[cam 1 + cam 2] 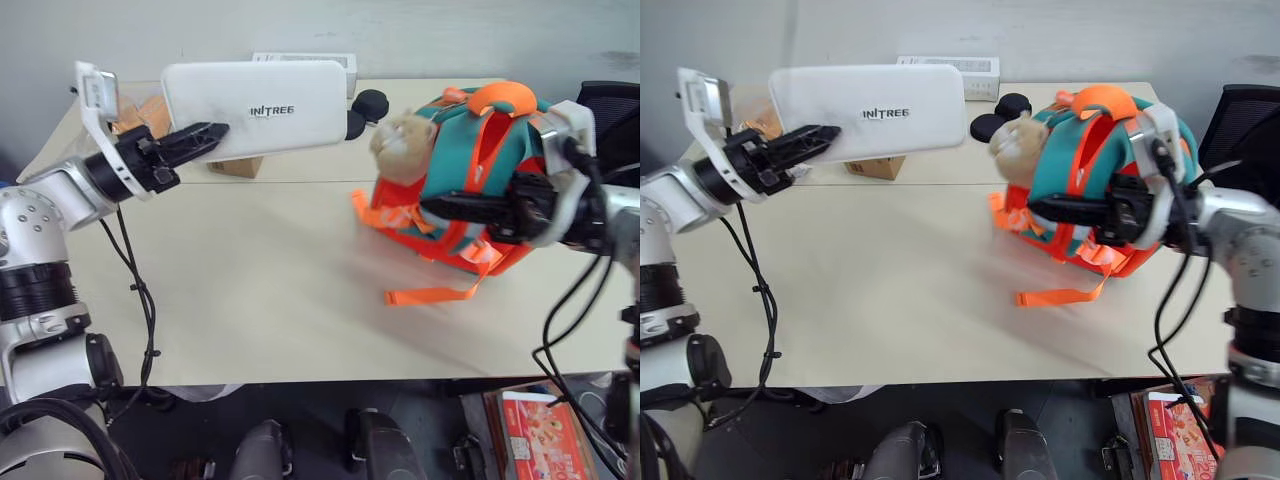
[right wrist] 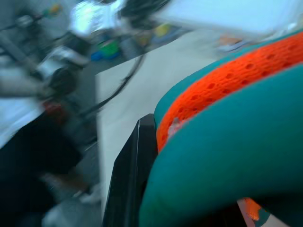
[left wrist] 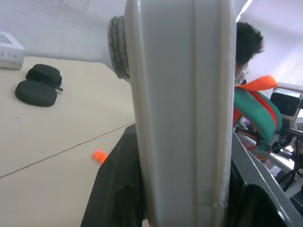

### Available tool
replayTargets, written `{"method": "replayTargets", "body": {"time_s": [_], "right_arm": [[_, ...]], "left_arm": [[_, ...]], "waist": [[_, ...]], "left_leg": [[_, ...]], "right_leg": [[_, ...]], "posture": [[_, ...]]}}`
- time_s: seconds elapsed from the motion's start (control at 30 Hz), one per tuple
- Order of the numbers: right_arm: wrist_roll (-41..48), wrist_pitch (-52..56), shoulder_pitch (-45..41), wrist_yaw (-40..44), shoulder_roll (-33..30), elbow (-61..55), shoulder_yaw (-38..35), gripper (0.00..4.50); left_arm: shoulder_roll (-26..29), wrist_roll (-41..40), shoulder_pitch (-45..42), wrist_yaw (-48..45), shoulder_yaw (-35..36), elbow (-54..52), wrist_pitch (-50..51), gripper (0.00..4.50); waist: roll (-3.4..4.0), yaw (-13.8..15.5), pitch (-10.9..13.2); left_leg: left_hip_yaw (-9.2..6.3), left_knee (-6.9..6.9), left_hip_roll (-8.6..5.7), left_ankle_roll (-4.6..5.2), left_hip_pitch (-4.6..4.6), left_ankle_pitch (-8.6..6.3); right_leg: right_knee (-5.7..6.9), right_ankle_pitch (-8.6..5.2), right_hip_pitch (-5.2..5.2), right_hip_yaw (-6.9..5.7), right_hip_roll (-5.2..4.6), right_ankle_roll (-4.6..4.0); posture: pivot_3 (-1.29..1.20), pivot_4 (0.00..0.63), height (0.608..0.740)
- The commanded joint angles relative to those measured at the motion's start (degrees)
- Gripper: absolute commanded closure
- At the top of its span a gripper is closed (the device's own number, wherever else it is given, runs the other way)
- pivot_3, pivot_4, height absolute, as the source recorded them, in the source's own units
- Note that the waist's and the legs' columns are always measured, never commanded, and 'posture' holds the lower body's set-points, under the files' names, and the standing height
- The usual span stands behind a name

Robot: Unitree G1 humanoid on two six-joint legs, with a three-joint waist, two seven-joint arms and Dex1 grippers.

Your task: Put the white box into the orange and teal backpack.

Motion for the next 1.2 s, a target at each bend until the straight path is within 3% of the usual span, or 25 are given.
{"method": "replayTargets", "body": {"time_s": [0.03,0.4,0.6,0.87,1.03,1.2], "right_arm": [[3.8,2.1,0.5,7.9,-4.5,-2.8,-0.8,4.47],[0.9,1.2,1.8,9.5,-5.7,1.3,0.2,4.47],[0.5,1.1,6.4,10.8,-6.6,0.2,-1.3,4.47],[1.8,0.6,9.1,10.5,-6.5,-2.9,-3.1,4.47],[1.0,-1.4,10.0,8.2,-4.6,-4.8,-2.2,4.47],[1.6,-1.9,9.9,3.5,-1.3,-6.6,-1.8,4.47]], "left_arm": [[1.9,-1.4,-2.0,-5.6,-0.4,-2.5,-2.1,3.08],[2.5,2.2,0.6,-12.6,-7.6,-9.4,-7.9,3.08],[0.5,11.4,-1.1,-13.7,-15.0,-6.6,-18.3,3.08],[-3.7,17.8,-4.2,-18.9,-22.2,-3.7,-25.6,3.08],[-11.5,23.7,-7.8,-17.9,-27.4,0.3,-31.8,3.08],[-23.9,31.6,-10.2,-10.7,-32.1,7.6,-39.8,3.08]], "waist": [[-0.01,0.1,0.0],[-0.08,0.2,0.0],[-0.09,0.5,0.0],[-0.11,1.8,0.1],[-0.14,2.2,0.1],[-0.14,2.8,0.1]], "left_leg": [[-0.02,0.01,0.00,0.02,-0.05,-0.02],[0.06,0.28,-0.11,0.24,-0.44,-0.04],[0.07,0.33,-0.14,0.27,-0.43,-0.01],[0.08,0.41,-0.17,0.34,-0.45,-0.02],[0.08,0.54,-0.18,0.38,-0.48,-0.02],[0.10,0.92,-0.18,0.50,-0.54,-0.10]], "right_leg": [[-0.07,0.00,0.01,-0.03,0.00,0.00],[-0.03,0.12,-0.28,-0.03,-0.11,0.21],[0.03,0.12,-0.28,-0.06,-0.11,0.21],[0.07,0.14,-0.29,-0.15,-0.11,0.23],[0.13,0.15,-0.29,-0.26,-0.08,0.24],[0.33,0.16,-0.30,-0.28,-0.09,0.27]], "posture": [[0.00,0.150,0.740],[0.00,0.150,0.740],[0.00,0.150,0.740],[0.00,0.150,0.740],[0.00,0.150,0.740],[0.00,0.150,0.740]]}}
